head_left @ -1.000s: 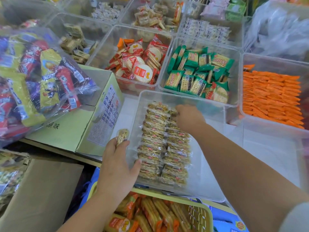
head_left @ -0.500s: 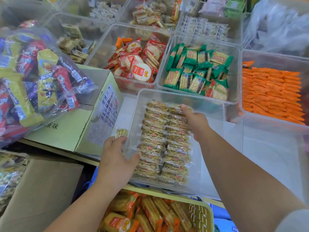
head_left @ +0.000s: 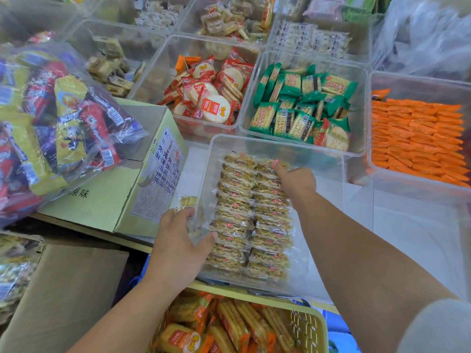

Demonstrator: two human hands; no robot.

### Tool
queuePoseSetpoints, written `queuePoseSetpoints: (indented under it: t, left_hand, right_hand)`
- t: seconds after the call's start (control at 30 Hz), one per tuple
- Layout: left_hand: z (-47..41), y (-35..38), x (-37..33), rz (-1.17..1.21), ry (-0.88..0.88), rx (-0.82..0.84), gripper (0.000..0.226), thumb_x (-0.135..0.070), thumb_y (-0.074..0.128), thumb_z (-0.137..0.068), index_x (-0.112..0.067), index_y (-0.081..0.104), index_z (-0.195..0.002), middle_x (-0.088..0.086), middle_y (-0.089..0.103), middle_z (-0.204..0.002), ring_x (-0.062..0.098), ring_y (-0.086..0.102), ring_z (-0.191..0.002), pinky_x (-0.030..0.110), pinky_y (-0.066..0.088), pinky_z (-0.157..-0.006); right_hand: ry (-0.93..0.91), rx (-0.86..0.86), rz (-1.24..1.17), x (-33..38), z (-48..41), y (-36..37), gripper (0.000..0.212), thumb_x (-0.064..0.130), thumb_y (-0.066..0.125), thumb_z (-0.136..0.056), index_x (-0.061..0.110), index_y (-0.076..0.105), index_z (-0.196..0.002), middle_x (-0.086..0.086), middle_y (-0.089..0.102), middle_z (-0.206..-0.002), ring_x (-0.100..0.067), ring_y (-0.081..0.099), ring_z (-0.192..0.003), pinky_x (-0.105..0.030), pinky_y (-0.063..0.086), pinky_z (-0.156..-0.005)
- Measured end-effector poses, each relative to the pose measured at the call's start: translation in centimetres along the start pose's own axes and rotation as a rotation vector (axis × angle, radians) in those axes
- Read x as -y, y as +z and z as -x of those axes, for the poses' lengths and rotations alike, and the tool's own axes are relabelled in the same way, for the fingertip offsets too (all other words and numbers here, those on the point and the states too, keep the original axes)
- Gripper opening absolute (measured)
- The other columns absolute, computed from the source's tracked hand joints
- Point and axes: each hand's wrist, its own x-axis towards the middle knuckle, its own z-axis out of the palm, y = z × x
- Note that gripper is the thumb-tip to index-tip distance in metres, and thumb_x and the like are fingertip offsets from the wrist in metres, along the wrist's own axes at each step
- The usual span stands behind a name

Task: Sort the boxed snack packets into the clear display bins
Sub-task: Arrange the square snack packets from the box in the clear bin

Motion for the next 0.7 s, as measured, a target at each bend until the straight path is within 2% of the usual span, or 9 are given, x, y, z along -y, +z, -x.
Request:
queuePoseSetpoints:
  t: [0.07,0.2,0.3,0.37,0.43,0.47,0.53,0.6,0.7]
  left_hand:
    - [0.0,0.1,0.0,-0.008,-0.001,-0.005,0.07,-0.048,0.074,-0.088,-0.027,0.045,-0.148,-0.003,0.032,-0.154,0.018,0.041,-0.137,0.026,0.033,-0.104]
    - [-0.1,0.2,0.1,-0.012,-0.002,0.004,0.07,-0.049,0.074,-0.088,-0.028,0.044,-0.148,-0.004,0.032,-0.153,0.016,0.043,-0.133,0.026,0.034,-0.102]
    - [0.0,0.2,0.2,0.001,-0.005,0.002,0.07,-0.048,0.075,-0.087,-0.028,0.045,-0.147,-0.004,0.033,-0.152,0.016,0.044,-0.133,0.026,0.035,-0.104]
    - [-0.1,0.3,0.3,0.011,-0.009,-0.01,0.07,-0.046,0.076,-0.087,-0.026,0.046,-0.147,-0.002,0.035,-0.151,0.016,0.046,-0.129,0.029,0.037,-0.106]
    - [-0.3,0.3,0.4,0.014,-0.028,-0.024,0.071,-0.043,0.077,-0.088,-0.022,0.047,-0.149,0.001,0.036,-0.151,0.013,0.047,-0.121,0.028,0.037,-0.105]
    - [-0.4,0.4,0.3,0.018,-0.041,-0.024,0.072,-0.04,0.077,-0.088,-0.019,0.047,-0.151,0.003,0.037,-0.151,0.015,0.048,-0.121,0.027,0.037,-0.105]
    - [-0.7,0.4,0.2,0.007,-0.052,-0.012,0.069,-0.033,0.075,-0.09,-0.016,0.048,-0.151,0.006,0.04,-0.149,0.021,0.053,-0.124,0.03,0.041,-0.107]
    - [-0.7,0.3,0.1,-0.028,-0.038,0.006,0.062,-0.019,0.07,-0.094,-0.014,0.048,-0.151,0.007,0.042,-0.146,0.025,0.057,-0.118,0.033,0.046,-0.103]
    - [-0.5,0.3,0.0,-0.084,0.032,0.008,0.054,0.0,0.059,-0.092,-0.01,0.053,-0.145,0.008,0.047,-0.13,0.029,0.06,-0.101,0.034,0.049,-0.09]
  right_hand:
    - [0.014,0.01,0.012,0.2,-0.1,-0.1,0.082,0.086,0.057,-0.073,0.005,0.061,-0.089,-0.009,0.068,-0.085,-0.023,0.06,-0.067,-0.028,0.035,-0.048]
    - [0.015,0.002,0.016,0.4,0.1,0.0,0.086,0.084,0.056,-0.076,0.003,0.064,-0.105,-0.011,0.069,-0.095,-0.022,0.058,-0.069,-0.029,0.036,-0.05]
    - [0.025,0.047,-0.054,0.7,0.9,-0.5,0.088,0.082,0.052,-0.081,0.004,0.058,-0.121,-0.007,0.065,-0.094,-0.021,0.056,-0.071,-0.032,0.043,-0.061]
    - [0.063,0.104,-0.155,0.7,1.7,-1.5,0.088,0.086,0.044,-0.081,0.012,0.057,-0.126,-0.004,0.06,-0.104,-0.027,0.057,-0.086,-0.039,0.044,-0.072]
    - [0.097,0.133,-0.296,0.0,2.4,-2.4,0.09,0.088,0.033,-0.083,0.017,0.056,-0.132,-0.003,0.057,-0.124,-0.031,0.054,-0.107,-0.046,0.044,-0.084]
    - [0.104,0.146,-0.391,-0.6,2.8,-2.6,0.091,0.087,0.03,-0.085,0.017,0.053,-0.139,-0.004,0.055,-0.138,-0.032,0.052,-0.12,-0.049,0.043,-0.094]
    - [0.086,0.21,-0.573,-2.2,3.9,-2.5,0.089,0.083,0.024,-0.089,0.025,0.038,-0.154,-0.002,0.038,-0.159,-0.03,0.037,-0.144,-0.053,0.029,-0.116]
    - [0.049,0.293,-0.677,-3.5,5.1,-1.6,0.08,0.08,0.019,-0.092,0.035,0.025,-0.158,0.004,0.025,-0.166,-0.026,0.025,-0.152,-0.054,0.018,-0.121]
    - [0.102,0.352,-0.741,-4.4,6.0,-0.5,0.077,0.082,0.024,-0.091,0.042,0.026,-0.157,0.005,0.028,-0.164,-0.024,0.025,-0.151,-0.055,0.019,-0.119]
